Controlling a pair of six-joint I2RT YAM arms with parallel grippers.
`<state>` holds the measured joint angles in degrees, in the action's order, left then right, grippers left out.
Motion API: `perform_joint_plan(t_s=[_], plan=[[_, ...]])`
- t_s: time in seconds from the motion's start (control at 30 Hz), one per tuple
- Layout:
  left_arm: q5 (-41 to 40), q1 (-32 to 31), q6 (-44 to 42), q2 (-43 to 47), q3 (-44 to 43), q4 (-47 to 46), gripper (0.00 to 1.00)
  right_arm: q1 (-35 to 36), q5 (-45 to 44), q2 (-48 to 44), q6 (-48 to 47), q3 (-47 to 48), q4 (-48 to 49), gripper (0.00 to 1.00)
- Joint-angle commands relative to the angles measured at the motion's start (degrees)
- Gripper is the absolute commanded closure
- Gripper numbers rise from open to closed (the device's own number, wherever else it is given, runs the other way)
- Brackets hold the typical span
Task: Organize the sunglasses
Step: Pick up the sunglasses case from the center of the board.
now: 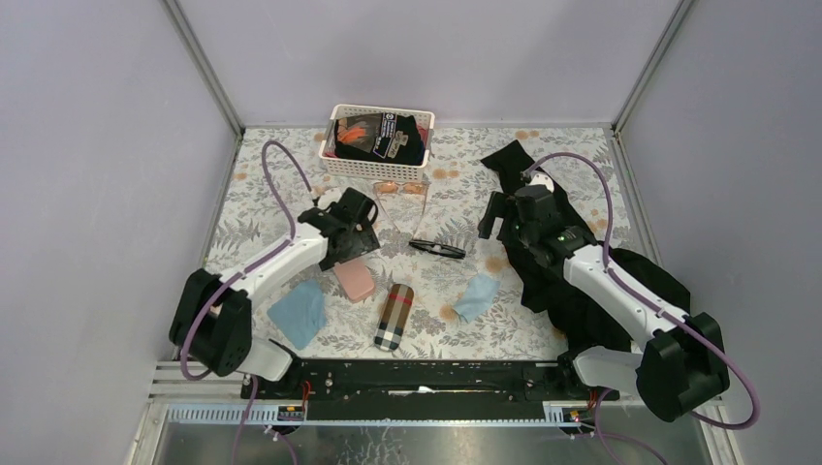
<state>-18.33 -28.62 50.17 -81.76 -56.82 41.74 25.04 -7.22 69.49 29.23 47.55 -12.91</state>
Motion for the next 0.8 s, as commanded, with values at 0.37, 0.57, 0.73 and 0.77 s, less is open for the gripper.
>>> perform_joint_plan(t_s=[0.37, 0.57, 0.73, 0.77], plan=[[-3.5, -0.9, 7.5, -11.6, 0.6, 1.9, 0.04, -0.1, 3.6, -2.9, -1.5, -0.7, 2.6, 0.00], [-2.5, -0.9, 7.4, -12.2, 2.5, -0.5, 0.15, -0.1, 4.3, -2.1, -1.3, -0.4, 3.0, 0.00], [-1.8, -0.9, 7.2, -13.3, 3.2, -1.5, 0.16, -0.1, 4.1, -2.1, -1.1, -0.6, 2.8, 0.00], [-1.6, -0.9, 7.2, -13.3, 3.4, -1.9, 0.17, -0.1, 4.1, -2.2, -1.0, -0.7, 2.8, 0.00]])
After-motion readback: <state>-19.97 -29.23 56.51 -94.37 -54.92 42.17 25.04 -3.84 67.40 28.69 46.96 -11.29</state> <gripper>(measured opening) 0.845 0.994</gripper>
